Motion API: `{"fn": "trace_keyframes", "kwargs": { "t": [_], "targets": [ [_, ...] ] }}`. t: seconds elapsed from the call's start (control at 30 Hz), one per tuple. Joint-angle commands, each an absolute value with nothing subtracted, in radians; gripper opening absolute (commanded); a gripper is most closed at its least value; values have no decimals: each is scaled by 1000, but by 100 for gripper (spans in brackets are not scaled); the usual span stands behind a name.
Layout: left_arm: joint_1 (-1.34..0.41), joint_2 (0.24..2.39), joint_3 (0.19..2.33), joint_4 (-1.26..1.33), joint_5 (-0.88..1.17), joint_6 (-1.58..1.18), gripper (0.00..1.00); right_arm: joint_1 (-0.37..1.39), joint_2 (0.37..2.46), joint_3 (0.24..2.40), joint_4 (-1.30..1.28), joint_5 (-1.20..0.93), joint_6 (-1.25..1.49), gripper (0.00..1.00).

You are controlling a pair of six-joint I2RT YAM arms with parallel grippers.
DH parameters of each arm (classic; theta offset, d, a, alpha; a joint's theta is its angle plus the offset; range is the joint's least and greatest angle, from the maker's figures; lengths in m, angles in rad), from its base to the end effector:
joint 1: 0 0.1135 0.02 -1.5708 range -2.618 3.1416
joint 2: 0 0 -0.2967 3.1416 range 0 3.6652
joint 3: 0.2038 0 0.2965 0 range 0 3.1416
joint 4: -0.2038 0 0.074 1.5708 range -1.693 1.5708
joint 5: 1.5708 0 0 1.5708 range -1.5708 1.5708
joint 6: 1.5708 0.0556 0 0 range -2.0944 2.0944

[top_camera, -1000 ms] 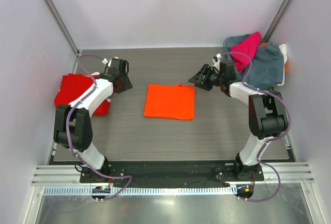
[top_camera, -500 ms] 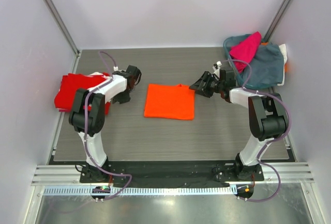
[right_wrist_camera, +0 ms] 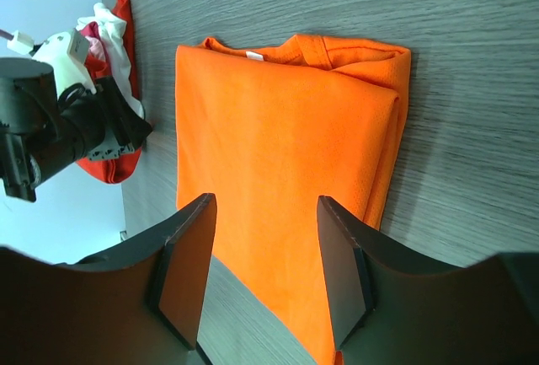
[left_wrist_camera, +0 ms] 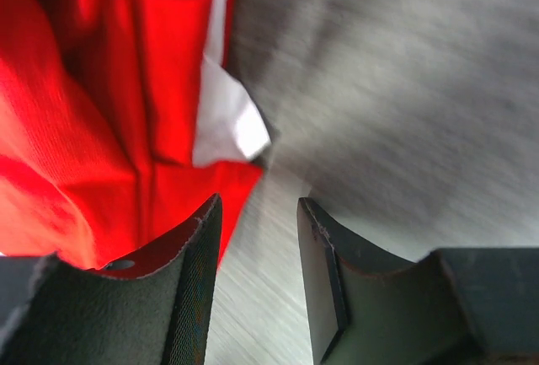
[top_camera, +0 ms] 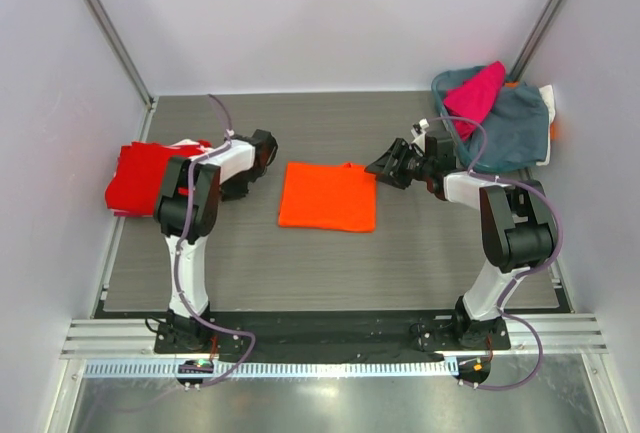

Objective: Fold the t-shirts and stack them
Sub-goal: Fold the tshirt

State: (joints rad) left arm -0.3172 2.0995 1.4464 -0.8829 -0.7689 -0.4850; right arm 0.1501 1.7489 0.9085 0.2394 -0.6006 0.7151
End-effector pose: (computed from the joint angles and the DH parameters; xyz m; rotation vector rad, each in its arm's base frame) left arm 0.4308 -0.1007 0.1270 -0.2403 2.6354 0.9676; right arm 0.4005 0.0924 0.1615 0.2746 2.2626 1.1293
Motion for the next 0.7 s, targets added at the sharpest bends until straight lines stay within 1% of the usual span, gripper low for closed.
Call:
{"fn": "trace_keyframes", "kwargs": {
  "t": [0.0,0.13,0.33,0.5,0.57,0.6,0.67],
  "targets": [
    [-301,2161,1489,-862,-782,-509,43,150,1707,908,290,-617,726,56],
    [-279,2183,1508,-845,-766,-474,43,150,1700,907,291,-617,727,56],
    [-244,2227,1554,-870,-739,-445,38,149,1692,908,290,-617,727,56],
    [-216,2258,1557,-862,-692,-422,36,149,1692,910,290,-617,727,56],
    [-212,2264,1562,-867,-687,-416,31,149,1692,908,288,-615,727,56],
    [-212,2266,1562,-867,-687,-416,23,149,1692,908,290,-614,727,56],
    [-210,2258,1556,-853,-681,-408,17,147,1695,908,290,-612,727,56]
  ]
}}
